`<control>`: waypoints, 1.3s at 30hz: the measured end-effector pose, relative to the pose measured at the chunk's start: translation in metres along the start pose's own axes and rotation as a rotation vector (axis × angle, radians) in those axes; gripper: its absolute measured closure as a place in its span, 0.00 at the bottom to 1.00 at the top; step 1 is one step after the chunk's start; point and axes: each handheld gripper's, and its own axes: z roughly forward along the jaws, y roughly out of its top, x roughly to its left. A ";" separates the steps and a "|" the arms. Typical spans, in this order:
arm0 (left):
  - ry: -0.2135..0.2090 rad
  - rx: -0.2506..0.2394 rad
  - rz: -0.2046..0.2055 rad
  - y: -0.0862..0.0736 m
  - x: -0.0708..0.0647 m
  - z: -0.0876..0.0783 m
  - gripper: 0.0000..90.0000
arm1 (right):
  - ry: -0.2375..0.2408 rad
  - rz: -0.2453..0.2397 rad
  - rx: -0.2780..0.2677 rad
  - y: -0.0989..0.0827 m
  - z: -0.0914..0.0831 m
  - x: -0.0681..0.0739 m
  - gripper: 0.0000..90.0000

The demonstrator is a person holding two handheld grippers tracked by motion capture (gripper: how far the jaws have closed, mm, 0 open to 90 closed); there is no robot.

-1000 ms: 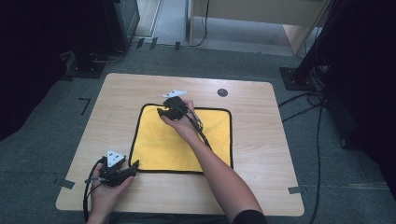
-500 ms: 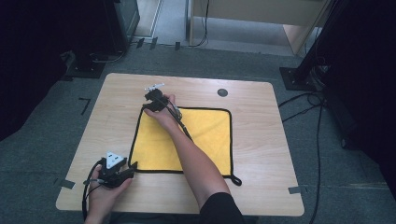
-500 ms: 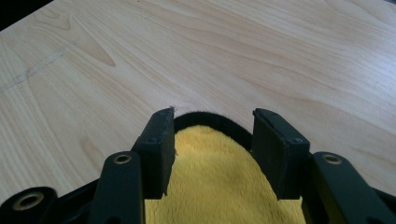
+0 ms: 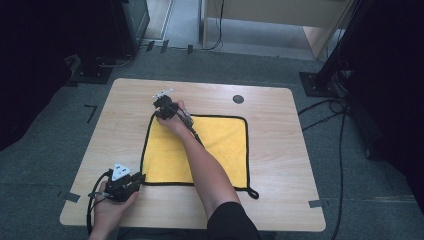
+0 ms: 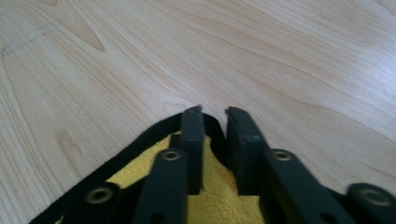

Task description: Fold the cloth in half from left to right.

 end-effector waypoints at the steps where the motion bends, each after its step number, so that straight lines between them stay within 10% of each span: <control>1: -0.004 0.004 0.000 0.000 0.000 0.000 0.89 | -0.007 -0.007 0.005 0.001 0.000 0.002 0.94; 6: -0.014 0.022 -0.001 0.002 0.007 -0.005 0.93 | -0.034 -0.037 0.016 0.012 0.002 0.017 0.97; 12: 0.221 0.004 0.015 0.002 0.016 -0.021 0.94 | 0.032 -0.027 -0.069 0.034 -0.006 0.031 0.97; 14: 0.224 -0.007 0.001 0.002 0.020 -0.024 0.94 | 0.045 -0.040 -0.103 0.042 -0.013 0.032 0.97; 24: 0.091 -0.147 0.107 0.021 -0.034 -0.026 0.94 | 0.154 0.016 -0.197 0.023 -0.072 -0.016 0.97; 32: -0.055 -0.121 0.257 0.038 -0.100 -0.002 0.94 | 0.130 0.050 -0.193 -0.034 -0.114 -0.090 0.97; 39: -0.147 -0.085 0.357 0.050 -0.152 0.028 0.94 | 0.069 0.078 -0.178 -0.073 -0.133 -0.125 0.97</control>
